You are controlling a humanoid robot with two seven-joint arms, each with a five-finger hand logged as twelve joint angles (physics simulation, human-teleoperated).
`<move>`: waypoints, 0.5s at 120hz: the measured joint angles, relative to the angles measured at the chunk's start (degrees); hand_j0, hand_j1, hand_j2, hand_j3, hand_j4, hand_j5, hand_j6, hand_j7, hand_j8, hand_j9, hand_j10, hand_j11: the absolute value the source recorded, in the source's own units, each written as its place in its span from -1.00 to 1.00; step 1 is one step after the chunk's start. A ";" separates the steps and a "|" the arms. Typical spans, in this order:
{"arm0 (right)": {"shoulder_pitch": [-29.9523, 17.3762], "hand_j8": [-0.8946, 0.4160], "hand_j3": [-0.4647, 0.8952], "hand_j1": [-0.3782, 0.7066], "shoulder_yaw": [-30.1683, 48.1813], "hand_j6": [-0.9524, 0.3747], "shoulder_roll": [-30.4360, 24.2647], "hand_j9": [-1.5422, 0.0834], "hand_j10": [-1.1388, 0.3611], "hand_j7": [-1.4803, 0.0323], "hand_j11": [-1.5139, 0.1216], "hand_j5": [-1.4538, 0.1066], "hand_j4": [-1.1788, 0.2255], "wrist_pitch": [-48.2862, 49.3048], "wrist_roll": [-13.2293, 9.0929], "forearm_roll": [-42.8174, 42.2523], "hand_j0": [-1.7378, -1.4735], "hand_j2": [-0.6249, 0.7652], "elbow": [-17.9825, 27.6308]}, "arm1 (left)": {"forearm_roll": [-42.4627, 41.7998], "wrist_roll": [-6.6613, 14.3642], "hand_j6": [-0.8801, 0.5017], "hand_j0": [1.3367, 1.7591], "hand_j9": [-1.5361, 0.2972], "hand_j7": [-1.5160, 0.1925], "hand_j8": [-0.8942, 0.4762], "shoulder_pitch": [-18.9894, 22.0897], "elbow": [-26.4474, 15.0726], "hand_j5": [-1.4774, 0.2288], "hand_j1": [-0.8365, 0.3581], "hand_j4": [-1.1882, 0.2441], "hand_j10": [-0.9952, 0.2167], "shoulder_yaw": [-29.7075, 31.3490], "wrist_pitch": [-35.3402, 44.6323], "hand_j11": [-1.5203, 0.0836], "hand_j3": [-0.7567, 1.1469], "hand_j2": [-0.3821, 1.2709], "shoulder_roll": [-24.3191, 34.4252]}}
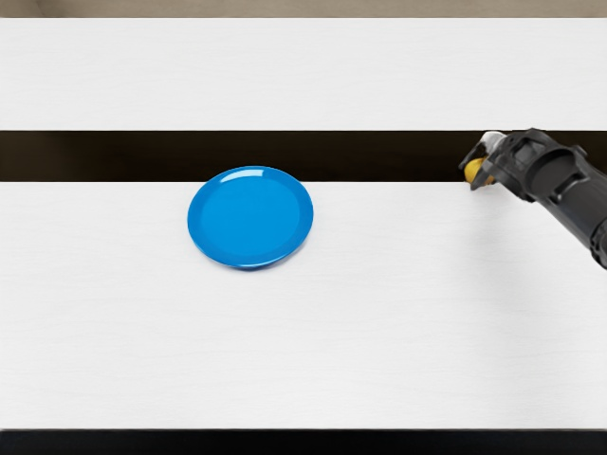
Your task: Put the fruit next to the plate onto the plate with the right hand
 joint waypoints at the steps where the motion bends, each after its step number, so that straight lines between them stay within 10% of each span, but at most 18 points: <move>1: 0.04 0.28 -0.32 0.40 0.14 0.18 -0.03 -0.44 -0.04 -0.50 -0.53 -0.35 -0.26 0.04 -0.07 0.04 -0.37 0.01 0.00 | 0.00 0.00 0.27 0.52 0.67 0.77 0.30 0.00 0.00 0.73 0.98 0.65 0.64 -0.01 0.00 0.89 -0.20 -0.54 0.00; 29: 2.50 -0.14 -0.32 0.30 2.45 -0.11 -0.34 -0.48 -0.36 -0.53 -0.56 -0.51 -0.45 1.68 -1.39 1.42 -0.31 0.31 0.08 | 0.02 -0.01 0.27 0.52 0.67 0.77 0.30 0.00 0.00 0.73 0.98 0.65 0.64 -0.03 0.00 0.89 -0.20 -0.54 0.00; 60: 6.80 -0.17 -0.32 0.25 8.10 -0.16 2.66 -0.54 -0.40 -0.54 -0.59 -0.61 -0.47 7.33 -3.42 2.30 -0.29 0.42 0.54 | 0.03 -0.01 0.27 0.52 0.67 0.77 0.30 0.00 0.00 0.73 0.98 0.65 0.64 -0.04 0.00 0.89 -0.20 -0.54 0.00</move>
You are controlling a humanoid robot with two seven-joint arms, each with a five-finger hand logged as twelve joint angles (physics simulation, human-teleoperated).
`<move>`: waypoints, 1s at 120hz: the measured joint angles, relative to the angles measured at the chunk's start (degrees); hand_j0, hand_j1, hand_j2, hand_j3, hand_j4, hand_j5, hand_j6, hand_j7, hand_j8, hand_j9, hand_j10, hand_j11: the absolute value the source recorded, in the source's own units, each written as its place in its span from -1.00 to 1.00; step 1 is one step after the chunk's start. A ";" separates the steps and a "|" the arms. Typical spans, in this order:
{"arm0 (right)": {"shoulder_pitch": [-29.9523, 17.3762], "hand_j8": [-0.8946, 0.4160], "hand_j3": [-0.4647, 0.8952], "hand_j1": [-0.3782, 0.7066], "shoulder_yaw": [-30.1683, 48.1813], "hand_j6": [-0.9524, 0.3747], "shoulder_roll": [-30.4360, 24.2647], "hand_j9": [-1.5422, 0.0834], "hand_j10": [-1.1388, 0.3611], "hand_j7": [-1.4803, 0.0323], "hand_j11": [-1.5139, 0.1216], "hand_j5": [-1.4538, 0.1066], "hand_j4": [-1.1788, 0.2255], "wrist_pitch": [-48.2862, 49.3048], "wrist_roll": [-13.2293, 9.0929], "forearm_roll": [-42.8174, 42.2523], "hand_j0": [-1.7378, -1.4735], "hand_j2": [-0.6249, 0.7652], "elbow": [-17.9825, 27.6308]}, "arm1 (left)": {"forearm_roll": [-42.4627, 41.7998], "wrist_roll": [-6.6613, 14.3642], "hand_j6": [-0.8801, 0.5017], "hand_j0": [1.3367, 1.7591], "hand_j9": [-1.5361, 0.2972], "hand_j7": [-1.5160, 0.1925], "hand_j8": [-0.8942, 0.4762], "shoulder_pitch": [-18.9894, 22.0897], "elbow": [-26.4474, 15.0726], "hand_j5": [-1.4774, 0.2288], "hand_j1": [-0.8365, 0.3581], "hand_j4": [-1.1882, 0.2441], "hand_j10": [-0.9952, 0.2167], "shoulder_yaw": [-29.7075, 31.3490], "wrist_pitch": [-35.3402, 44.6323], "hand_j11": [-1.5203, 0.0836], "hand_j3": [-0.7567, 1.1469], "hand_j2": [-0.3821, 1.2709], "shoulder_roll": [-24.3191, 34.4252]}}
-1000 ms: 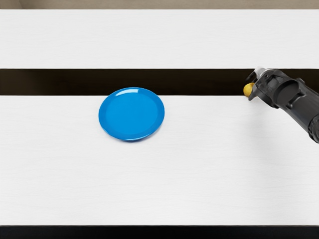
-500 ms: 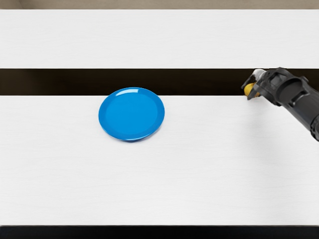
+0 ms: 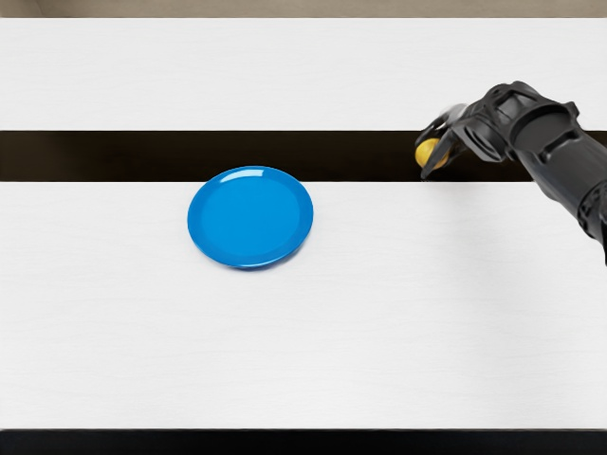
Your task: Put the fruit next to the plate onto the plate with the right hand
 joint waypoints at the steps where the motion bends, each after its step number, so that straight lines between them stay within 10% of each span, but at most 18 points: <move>1: 0.14 -0.17 -0.32 0.25 0.11 -0.16 0.07 -0.54 -0.40 -0.54 -0.59 -0.61 -0.47 0.10 -0.06 0.03 -0.29 0.44 0.01 | 0.00 0.00 0.27 0.52 0.67 0.77 0.30 0.00 0.00 0.73 0.98 0.65 0.64 0.00 0.00 0.89 -0.21 -0.54 0.00; 26: 2.93 -0.16 -0.32 0.26 6.43 -0.16 0.74 -0.58 -0.38 -0.54 -0.62 -0.67 -0.49 2.09 -0.80 0.34 -0.30 0.44 2.84 | 0.01 0.00 0.27 0.52 0.67 0.77 0.30 0.00 0.00 0.73 0.98 0.65 0.64 -0.01 0.00 0.89 -0.21 -0.54 0.00; 51: 3.86 -0.17 -0.31 0.23 16.53 -0.17 0.84 -0.61 -0.37 -0.54 -0.65 -0.68 -0.50 5.72 -0.68 2.12 -0.32 0.43 14.93 | 0.01 0.00 0.27 0.52 0.67 0.77 0.30 0.00 -0.01 0.73 0.98 0.65 0.64 -0.02 0.00 0.89 -0.21 -0.54 0.00; 83: 2.96 -0.18 -0.31 0.20 18.50 -0.19 0.85 -0.62 -0.39 -0.54 -0.67 -0.70 -0.50 6.29 7.07 4.79 -0.34 0.40 22.76 | 0.01 0.00 0.27 0.52 0.67 0.77 0.30 0.00 -0.01 0.73 0.98 0.65 0.64 -0.02 0.00 0.89 -0.21 -0.54 0.00; 120: 0.41 -0.27 -0.32 0.01 17.48 -0.25 0.85 -0.32 -0.33 -0.28 -0.37 -0.38 -0.32 4.79 8.56 4.68 -0.35 0.19 23.24 | 0.01 0.00 0.27 0.52 0.67 0.77 0.30 0.00 0.00 0.73 0.98 0.65 0.64 -0.01 0.00 0.89 -0.21 -0.54 0.00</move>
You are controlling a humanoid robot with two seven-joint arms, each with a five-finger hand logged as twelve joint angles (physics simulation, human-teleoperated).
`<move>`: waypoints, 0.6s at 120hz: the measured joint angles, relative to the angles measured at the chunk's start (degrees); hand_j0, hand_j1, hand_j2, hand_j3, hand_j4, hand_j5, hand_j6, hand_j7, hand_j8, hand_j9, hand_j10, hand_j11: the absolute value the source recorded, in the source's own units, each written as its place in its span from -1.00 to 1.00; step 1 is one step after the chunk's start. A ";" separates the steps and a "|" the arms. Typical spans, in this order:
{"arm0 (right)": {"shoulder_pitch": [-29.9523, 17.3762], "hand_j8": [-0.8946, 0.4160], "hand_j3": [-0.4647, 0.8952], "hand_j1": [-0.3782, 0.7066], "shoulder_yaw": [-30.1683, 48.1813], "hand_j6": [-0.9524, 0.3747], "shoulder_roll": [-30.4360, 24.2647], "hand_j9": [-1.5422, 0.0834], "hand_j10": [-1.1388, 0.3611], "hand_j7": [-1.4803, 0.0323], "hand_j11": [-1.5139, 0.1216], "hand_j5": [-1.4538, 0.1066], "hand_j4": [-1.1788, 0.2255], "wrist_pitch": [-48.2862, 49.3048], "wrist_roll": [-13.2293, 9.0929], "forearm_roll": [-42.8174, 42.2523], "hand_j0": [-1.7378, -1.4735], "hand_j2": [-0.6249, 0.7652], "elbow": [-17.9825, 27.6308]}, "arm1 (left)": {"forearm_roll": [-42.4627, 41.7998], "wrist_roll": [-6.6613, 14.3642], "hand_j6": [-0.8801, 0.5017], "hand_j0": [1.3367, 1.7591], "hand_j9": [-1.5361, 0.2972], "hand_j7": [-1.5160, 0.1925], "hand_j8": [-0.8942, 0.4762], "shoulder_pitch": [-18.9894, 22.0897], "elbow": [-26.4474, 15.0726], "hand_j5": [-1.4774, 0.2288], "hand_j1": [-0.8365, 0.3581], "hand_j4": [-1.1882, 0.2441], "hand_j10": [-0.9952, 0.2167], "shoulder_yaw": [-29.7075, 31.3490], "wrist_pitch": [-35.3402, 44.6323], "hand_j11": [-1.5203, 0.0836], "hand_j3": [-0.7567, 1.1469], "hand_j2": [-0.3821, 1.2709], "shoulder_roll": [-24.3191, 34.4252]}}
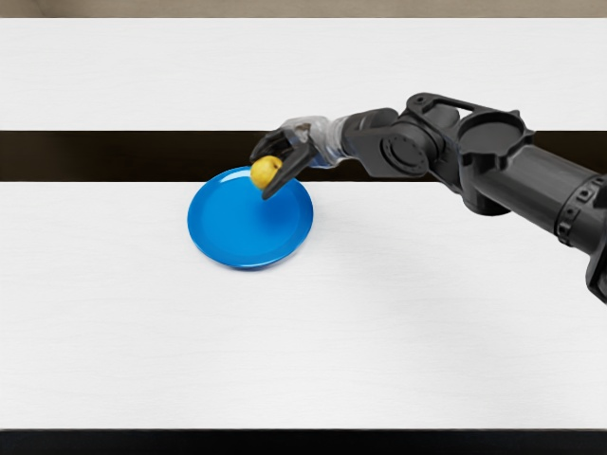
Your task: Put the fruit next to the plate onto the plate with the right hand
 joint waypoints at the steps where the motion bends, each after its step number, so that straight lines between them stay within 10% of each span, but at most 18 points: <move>1: -0.04 -0.26 -0.32 0.00 -0.02 -0.23 0.00 -0.29 -0.31 -0.24 -0.34 -0.34 -0.29 -0.10 0.01 0.01 -0.35 0.18 0.00 | 0.00 0.00 0.27 0.52 0.67 0.77 0.30 0.00 0.00 0.73 0.98 0.65 0.64 0.00 0.00 0.89 -0.21 -0.54 0.00; 31: -0.36 0.08 -0.32 -0.52 -0.09 0.14 0.00 0.44 0.22 0.49 0.39 0.39 0.30 -0.75 -0.25 0.15 -0.38 -0.04 0.89 | 0.00 0.00 0.27 0.52 0.67 0.77 0.30 0.00 0.00 0.73 0.98 0.65 0.64 0.00 0.00 0.89 -0.21 -0.54 0.00; 47: 0.01 0.20 -0.32 -0.70 5.29 0.27 0.00 0.64 0.35 0.70 0.60 0.60 0.47 3.36 -6.03 0.10 -0.39 -0.07 3.85 | 0.00 0.00 0.27 0.52 0.67 0.77 0.30 0.00 0.00 0.73 0.98 0.65 0.64 -0.02 0.00 0.89 -0.21 -0.54 0.00; 72: -3.01 0.29 -0.32 -0.83 17.94 0.35 -15.81 0.79 0.44 0.84 0.74 0.75 0.58 10.16 -14.87 1.68 -0.39 -0.09 28.92 | -0.01 0.00 0.27 0.52 0.67 0.77 0.30 0.00 0.00 0.73 0.98 0.65 0.64 0.00 0.00 0.89 -0.20 -0.54 0.00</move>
